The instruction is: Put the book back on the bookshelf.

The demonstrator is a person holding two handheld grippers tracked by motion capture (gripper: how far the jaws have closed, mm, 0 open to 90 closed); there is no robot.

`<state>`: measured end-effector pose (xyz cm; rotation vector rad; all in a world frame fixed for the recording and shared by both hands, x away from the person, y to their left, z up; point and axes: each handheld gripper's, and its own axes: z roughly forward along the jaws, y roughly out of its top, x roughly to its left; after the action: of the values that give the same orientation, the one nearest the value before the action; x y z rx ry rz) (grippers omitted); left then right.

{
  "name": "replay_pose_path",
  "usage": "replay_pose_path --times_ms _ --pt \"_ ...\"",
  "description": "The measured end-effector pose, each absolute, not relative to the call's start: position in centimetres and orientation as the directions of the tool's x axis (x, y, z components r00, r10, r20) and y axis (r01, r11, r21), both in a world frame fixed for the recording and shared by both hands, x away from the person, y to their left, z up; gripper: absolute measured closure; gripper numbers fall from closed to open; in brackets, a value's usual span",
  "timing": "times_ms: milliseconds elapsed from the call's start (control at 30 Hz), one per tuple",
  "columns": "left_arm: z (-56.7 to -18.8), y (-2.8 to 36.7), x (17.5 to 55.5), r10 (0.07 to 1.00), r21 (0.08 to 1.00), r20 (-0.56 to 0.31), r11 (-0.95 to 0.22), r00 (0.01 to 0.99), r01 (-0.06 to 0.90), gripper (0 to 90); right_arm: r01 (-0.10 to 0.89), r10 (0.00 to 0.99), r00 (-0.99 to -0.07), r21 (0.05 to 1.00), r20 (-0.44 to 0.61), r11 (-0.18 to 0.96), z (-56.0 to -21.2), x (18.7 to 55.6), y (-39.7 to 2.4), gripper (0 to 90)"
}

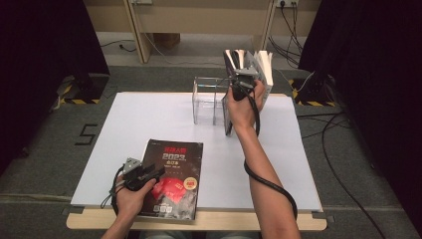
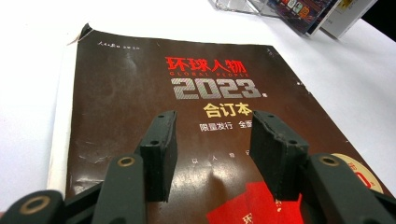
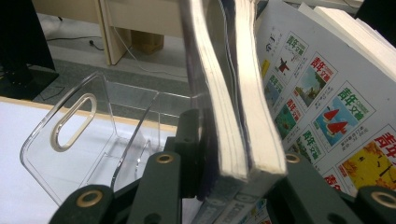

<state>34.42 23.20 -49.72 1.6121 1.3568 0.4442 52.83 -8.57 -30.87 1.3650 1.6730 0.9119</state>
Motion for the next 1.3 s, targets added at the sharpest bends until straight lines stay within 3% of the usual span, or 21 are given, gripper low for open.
replay_pose_path --times_ms 300,633,1300 --pt "-49.7 23.3 34.4 0.904 0.826 -0.289 0.070 0.314 0.559 50.4 0.416 0.987 -0.104 0.896 -0.123 0.156 -31.1 52.1 -8.9 67.3" --pt "-49.7 23.2 34.4 0.904 0.827 -0.288 0.069 0.315 0.558 50.4 0.388 0.987 -0.099 0.909 -0.124 0.153 -30.9 50.5 -9.4 68.5" --pt "-49.8 23.2 34.4 0.905 0.826 -0.291 0.074 0.311 0.558 50.3 0.379 0.993 -0.114 0.925 0.017 0.028 -31.4 49.1 -11.3 65.2"
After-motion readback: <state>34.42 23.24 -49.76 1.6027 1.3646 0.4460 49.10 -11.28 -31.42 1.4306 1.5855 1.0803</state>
